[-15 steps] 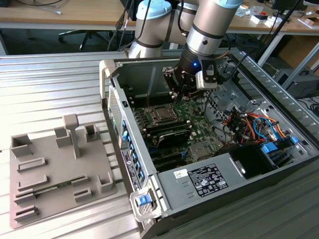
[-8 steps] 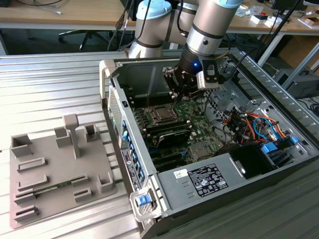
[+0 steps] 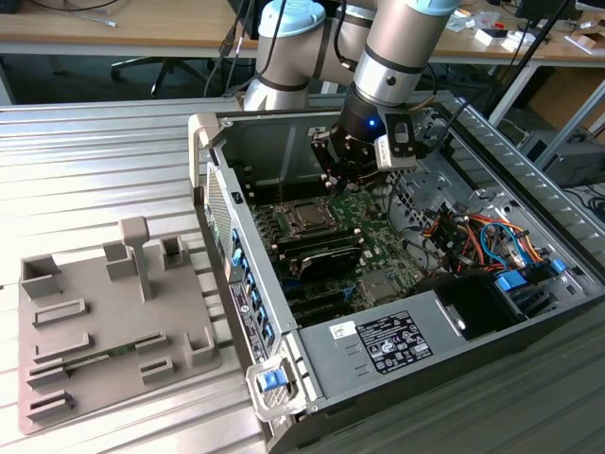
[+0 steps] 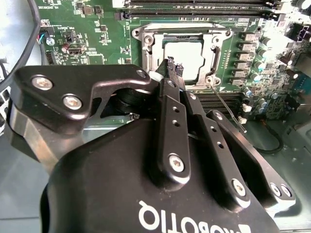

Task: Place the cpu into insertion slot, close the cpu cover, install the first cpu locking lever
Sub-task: 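Install the first cpu locking lever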

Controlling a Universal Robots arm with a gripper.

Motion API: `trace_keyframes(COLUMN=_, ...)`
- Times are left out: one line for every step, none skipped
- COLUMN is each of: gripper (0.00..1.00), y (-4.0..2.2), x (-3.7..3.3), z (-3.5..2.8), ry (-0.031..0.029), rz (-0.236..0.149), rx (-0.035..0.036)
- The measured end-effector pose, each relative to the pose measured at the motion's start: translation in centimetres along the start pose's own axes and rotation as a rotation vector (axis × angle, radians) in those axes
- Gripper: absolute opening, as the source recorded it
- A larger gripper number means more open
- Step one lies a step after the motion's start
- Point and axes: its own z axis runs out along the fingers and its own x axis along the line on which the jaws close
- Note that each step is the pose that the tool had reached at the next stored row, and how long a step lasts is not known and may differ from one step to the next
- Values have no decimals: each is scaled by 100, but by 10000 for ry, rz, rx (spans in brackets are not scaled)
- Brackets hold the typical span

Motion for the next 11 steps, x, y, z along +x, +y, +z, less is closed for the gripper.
trace_keyframes(gripper=11, y=0, x=0, z=0, ry=-6, rz=-141, rx=5)
trace_keyframes(gripper=11, y=0, x=0, z=0, ry=-11, rz=-228, rx=8)
trace_keyframes(gripper=11, y=0, x=0, z=0, ry=-15, rz=-314, rx=11)
trace_keyframes(gripper=11, y=0, x=0, z=0, ry=-16, rz=-345, rx=13)
trace_keyframes(gripper=11, y=0, x=0, z=0, ry=-18, rz=-375, rx=13)
trace_keyframes(gripper=11, y=0, x=0, z=0, ry=-20, rz=-414, rx=15)
trace_keyframes(gripper=11, y=0, x=0, z=0, ry=-21, rz=-446, rx=16)
trace_keyframes(gripper=11, y=0, x=0, z=0, ry=-23, rz=-491, rx=18)
trace_keyframes(gripper=11, y=0, x=0, z=0, ry=-24, rz=-519, rx=19)
trace_keyframes(gripper=11, y=0, x=0, z=0, ry=-26, rz=-548, rx=20)
trace_keyframes(gripper=11, y=0, x=0, z=0, ry=-29, rz=-600, rx=22)
